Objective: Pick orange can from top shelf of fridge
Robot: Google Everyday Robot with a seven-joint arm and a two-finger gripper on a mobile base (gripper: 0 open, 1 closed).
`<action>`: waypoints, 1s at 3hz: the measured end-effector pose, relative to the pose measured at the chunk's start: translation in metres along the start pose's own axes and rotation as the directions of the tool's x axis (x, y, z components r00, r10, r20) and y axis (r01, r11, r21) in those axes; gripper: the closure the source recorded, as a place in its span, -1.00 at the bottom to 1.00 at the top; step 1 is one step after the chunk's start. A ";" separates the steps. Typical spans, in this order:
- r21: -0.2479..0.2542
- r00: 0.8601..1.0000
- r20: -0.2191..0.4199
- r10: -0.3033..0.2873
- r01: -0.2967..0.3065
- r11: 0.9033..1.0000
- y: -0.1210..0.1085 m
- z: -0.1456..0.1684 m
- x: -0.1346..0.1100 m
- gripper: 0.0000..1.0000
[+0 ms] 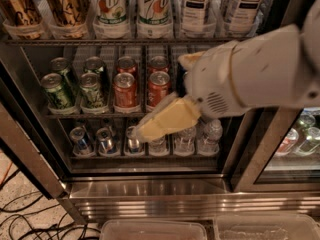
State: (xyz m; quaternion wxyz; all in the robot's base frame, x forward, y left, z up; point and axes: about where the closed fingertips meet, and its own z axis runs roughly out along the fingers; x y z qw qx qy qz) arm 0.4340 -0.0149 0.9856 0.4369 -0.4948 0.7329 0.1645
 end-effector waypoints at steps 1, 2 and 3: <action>-0.002 0.997 0.056 -0.051 0.051 0.999 0.021 0.055 -0.001 -1.00; 0.032 0.978 0.189 -0.085 0.081 0.996 0.012 0.099 -0.023 -1.00; 0.121 0.927 0.373 -0.031 -0.015 0.993 -0.036 0.111 -0.052 -1.00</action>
Offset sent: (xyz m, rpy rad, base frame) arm 0.1370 0.0956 -0.0142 0.3103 -0.4598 -0.1287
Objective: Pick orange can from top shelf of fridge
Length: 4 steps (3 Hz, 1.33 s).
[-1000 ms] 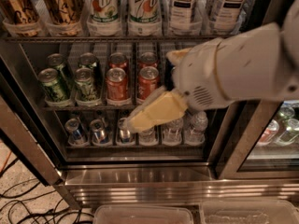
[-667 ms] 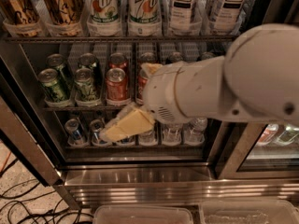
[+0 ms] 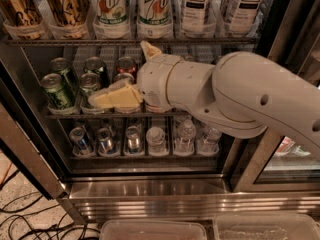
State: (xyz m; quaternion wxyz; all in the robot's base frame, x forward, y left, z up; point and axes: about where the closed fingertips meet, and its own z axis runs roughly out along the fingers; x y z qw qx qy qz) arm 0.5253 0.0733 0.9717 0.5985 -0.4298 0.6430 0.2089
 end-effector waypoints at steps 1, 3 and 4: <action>0.039 0.999 0.045 0.012 -0.014 0.999 -0.013 0.004 0.002 -1.00; 0.047 0.995 0.083 0.053 -0.057 0.997 -0.005 0.005 -0.002 -1.00; 0.091 0.982 0.134 0.133 -0.146 0.985 -0.002 -0.011 0.016 -1.00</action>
Offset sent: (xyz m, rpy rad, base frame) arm 0.0131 -0.0049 0.0006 0.0469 -0.0257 -0.0295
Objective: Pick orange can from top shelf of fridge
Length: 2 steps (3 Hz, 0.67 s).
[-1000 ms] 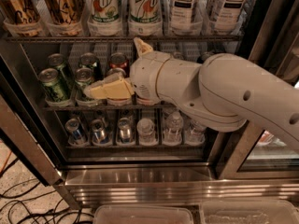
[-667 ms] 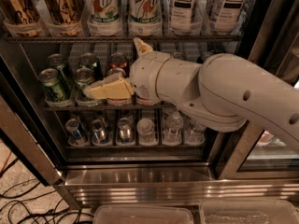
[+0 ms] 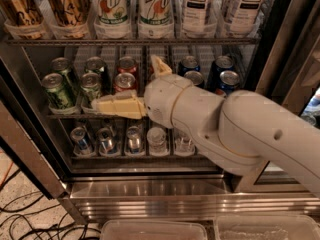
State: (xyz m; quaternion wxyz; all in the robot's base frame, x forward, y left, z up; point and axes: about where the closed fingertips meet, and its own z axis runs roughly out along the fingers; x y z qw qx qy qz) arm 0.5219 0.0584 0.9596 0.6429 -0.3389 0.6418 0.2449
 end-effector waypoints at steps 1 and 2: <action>-0.001 0.997 0.033 0.076 -0.076 0.997 0.030 -0.017 0.002 -1.00; -0.099 0.997 0.055 0.053 -0.047 0.994 0.083 -0.013 -0.028 -1.00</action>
Offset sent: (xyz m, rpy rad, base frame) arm -0.1247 0.0927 0.0337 -0.0118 -0.0228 0.2586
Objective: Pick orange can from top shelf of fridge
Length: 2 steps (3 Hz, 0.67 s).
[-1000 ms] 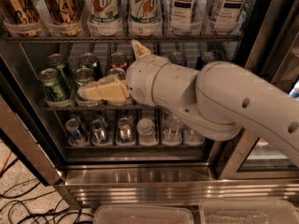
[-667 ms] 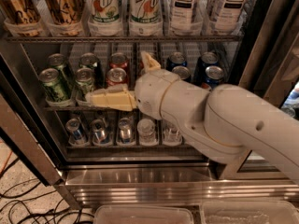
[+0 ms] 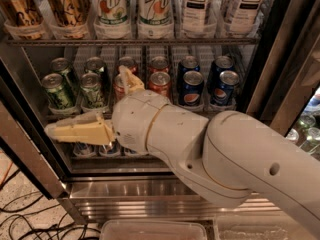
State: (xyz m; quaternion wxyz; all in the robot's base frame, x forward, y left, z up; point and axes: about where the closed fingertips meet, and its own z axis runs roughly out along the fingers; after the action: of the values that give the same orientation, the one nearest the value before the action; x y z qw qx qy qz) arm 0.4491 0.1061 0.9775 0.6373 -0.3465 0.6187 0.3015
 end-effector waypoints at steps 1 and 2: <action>-0.020 1.000 0.001 -0.005 0.005 1.000 0.006 0.001 -0.002 -1.00; -0.049 1.000 0.005 -0.025 0.025 0.998 0.011 0.014 -0.012 -1.00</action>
Offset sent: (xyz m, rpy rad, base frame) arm 0.0026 0.0393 0.0236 -0.0241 -0.0412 0.1033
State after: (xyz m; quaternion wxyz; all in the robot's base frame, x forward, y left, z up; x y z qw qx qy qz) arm 0.4476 0.1242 0.9885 0.6339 -0.3692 0.6052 0.3093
